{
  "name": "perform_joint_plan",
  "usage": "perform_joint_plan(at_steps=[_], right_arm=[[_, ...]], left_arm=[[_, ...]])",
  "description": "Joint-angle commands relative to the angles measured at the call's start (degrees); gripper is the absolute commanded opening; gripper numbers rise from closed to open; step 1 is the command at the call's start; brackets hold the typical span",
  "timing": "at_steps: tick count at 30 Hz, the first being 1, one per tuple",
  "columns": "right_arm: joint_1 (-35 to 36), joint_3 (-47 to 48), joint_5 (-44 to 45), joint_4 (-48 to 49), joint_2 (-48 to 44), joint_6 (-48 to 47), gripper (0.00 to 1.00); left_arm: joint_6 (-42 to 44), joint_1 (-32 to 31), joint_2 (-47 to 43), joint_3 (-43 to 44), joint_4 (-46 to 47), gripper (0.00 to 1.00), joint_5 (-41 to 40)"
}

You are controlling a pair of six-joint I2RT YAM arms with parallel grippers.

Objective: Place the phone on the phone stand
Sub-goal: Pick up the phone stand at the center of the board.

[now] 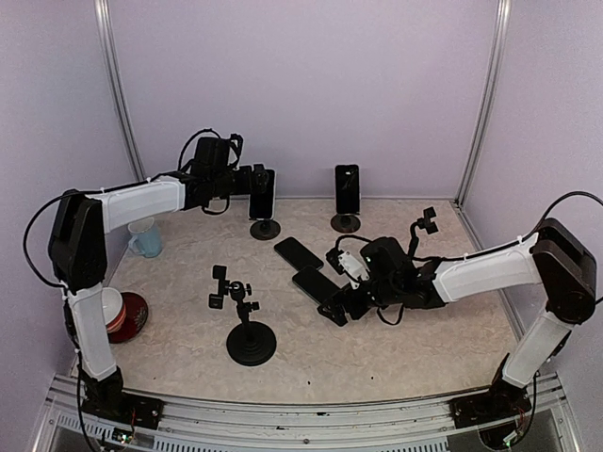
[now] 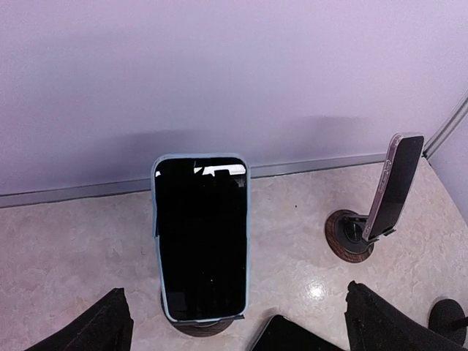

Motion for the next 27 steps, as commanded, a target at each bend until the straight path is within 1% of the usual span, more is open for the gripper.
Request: perform_joint_plan(at_steps=[1,3,6,10,13,17,22,27], right_arm=[[0.40,2.95,0.03,-5.01,-2.84,-0.29,1.00],[0.42,2.79,0.67,-5.96,-4.33,-0.36,1.00],[0.43,3.06,2.75,-8.15,-5.41,-0.53,1.00],[0.41,5.67,4.54,-11.40,-4.85,-1.24,1.00],[0.42,7.07,3.73,-11.81,-4.55,-1.77,1.00],[0.66,9.59,0.27,-12.96,-3.98,-2.60,1.00],[3.57,12.09,0.79,-14.65,-4.23,-4.34,1.00],[8.59,14.85,2.52,-15.81,-3.34,-7.48,1.00]], left_arm=[[-1.18,-1.70,-5.93,-7.83,3.18,0.99,-6.27],[-0.65,-2.35,-9.12,-11.30,3.88,0.99,-8.99],[-1.12,-2.40,-13.54,-14.77,3.52,0.99,-9.62],[-0.92,-4.01,-20.03,-18.10,2.68,0.99,-11.05],[-0.51,-5.72,-25.00,-21.67,3.79,0.99,-11.83],[-2.11,-6.33,-31.11,-26.57,4.03,0.99,-10.16],[-3.56,-7.28,-37.47,-31.09,2.67,0.99,-9.70],[-1.73,-10.67,-43.59,-32.31,-2.03,0.99,-13.89]])
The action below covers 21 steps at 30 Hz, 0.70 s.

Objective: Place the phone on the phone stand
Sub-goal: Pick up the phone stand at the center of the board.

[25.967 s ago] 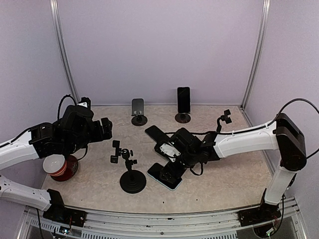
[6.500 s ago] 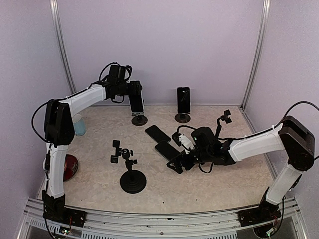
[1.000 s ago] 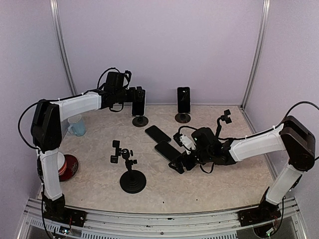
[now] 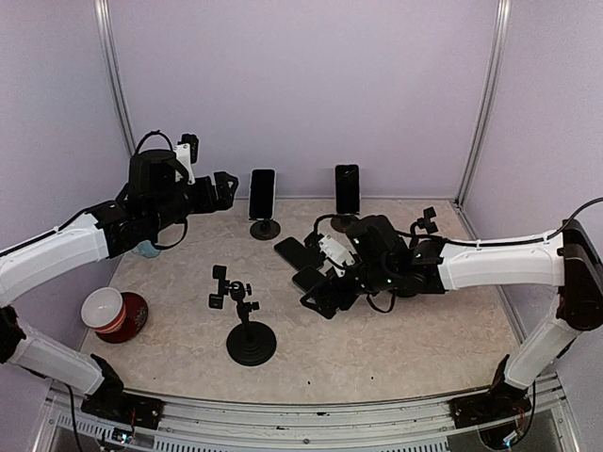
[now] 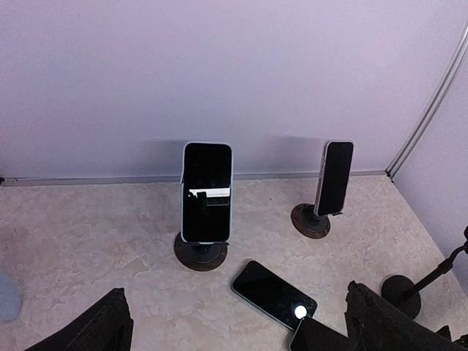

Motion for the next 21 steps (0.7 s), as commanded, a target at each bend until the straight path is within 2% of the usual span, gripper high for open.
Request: perform_joint_plan(at_steps=[1,6,14,18,21], right_arm=[[4.44,3.34,1.51,-2.19,1.24,-3.59,1.00],[6.61,5.03,3.66,-1.75,3.55,-5.35,1.00],[6.85,5.04,0.88,0.41,4.63,-11.82,1.00],[6.76,6.84,0.12,0.12,4.87,-14.36,1.00],[6.76,11.96,-0.61,-4.80,5.63,-13.50,1.00]], left_arm=[[1.06,-2.78,-6.41,-0.88,-3.97,0.99,-3.28],[1.36,-3.12,-11.26,-2.31,-6.89,0.99,-5.57],[3.49,-2.56,-15.31,-3.42,-9.67,0.99,-10.52],[3.45,0.46,-15.53,-2.90,-9.27,0.99,-6.03],[2.79,1.02,-13.92,-1.08,-12.28,0.99,-6.41]])
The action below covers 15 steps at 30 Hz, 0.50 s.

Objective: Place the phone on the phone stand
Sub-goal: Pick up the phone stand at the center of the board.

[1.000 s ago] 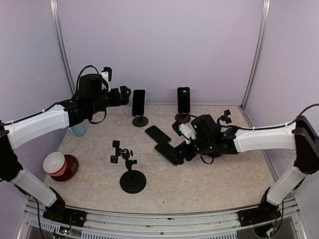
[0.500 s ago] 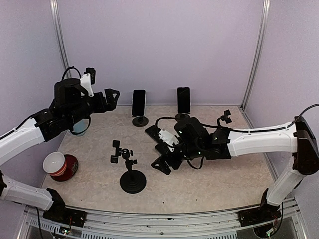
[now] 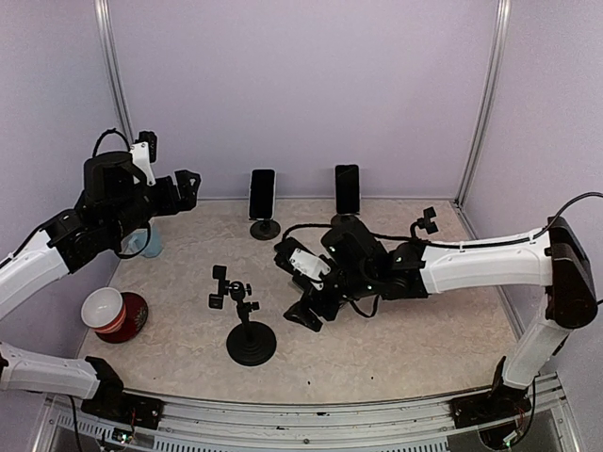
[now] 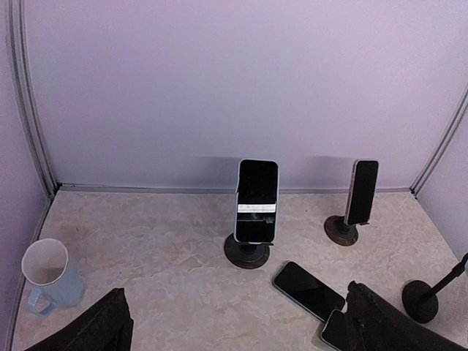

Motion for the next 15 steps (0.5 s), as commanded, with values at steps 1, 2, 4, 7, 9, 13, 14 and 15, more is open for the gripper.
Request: perform_joint_plan(at_steps=[1,2,4,7,9,13,14,15], right_arm=[[0.16,8.71,-1.23,-5.05,1.23,-0.74,1.00],[0.16,10.82,-0.95,-6.63,1.26,0.12,1.00],[0.16,14.50,-0.03,-8.97,1.08,1.68,1.00],[0.16,17.55,0.63,-10.54,0.16,4.04,1.00],[0.18,16.01,0.14,-8.86,-0.57,4.76,1.00],[0.24,10.21,-0.48,-2.36,-0.61,5.68,1.00],[0.32,9.23,0.26,-1.06,-0.26,6.24,1.00],[0.41,8.54,1.03,-0.30,-0.07,7.18,1.00]], left_arm=[[0.12,0.85,1.18,1.81,-3.33,0.99,0.08],[-0.79,0.74,1.14,1.48,-4.24,0.99,-0.90],[-2.40,0.38,0.28,0.38,-6.06,0.99,-2.76],[-3.83,0.28,-3.33,-1.10,-8.05,0.99,-2.59],[-3.06,0.34,-6.00,-2.45,-7.03,0.99,-2.69],[-0.25,0.35,-9.66,-6.34,-3.13,0.99,-3.35],[-0.24,0.33,-10.03,-6.96,-3.02,0.99,-3.28],[-0.34,0.35,-10.30,-7.66,-3.02,0.99,-2.91]])
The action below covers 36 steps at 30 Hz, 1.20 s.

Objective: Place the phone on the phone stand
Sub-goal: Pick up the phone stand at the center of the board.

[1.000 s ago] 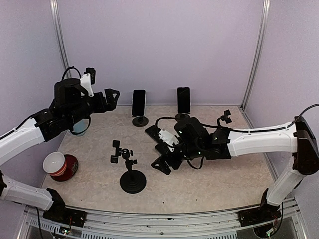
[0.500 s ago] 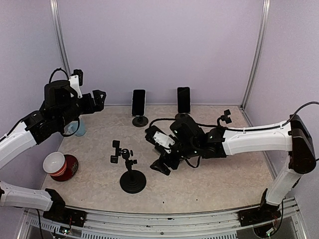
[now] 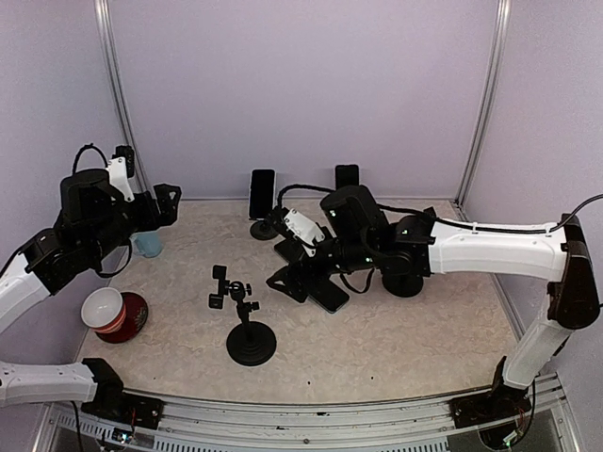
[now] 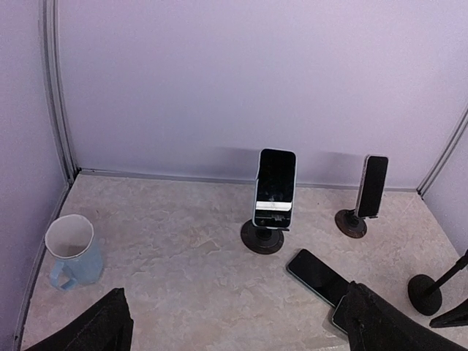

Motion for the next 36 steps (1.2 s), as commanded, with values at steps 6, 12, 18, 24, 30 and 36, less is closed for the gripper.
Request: perform_joint_plan(at_steps=[6,12,18,24,30,36], right_arm=[[3.76,-2.79,4.87,2.83,2.25,9.01,1.00],[9.04,-2.14,6.63,3.26,2.10,14.70,1.00],[11.84,-1.01,10.67,2.29,3.28,17.40,1.00],[12.02,4.78,14.46,-0.45,8.16,17.11,1.00],[12.52,7.28,15.72,-0.54,10.71,17.50,1.00],[17.04,12.39,20.72,-4.49,12.28,18.80,1.00]], left_arm=[[2.85,-0.20,-6.12,-7.57,3.14,0.99,4.40],[9.64,0.27,-7.47,-11.14,3.60,0.99,17.80],[10.73,0.70,-6.63,-12.56,3.50,0.99,23.61],[10.18,2.74,-6.49,-15.11,6.87,0.99,28.97],[8.58,6.58,-1.43,-13.68,7.96,0.99,36.24],[6.86,9.23,-0.09,-13.85,7.00,0.99,34.30]])
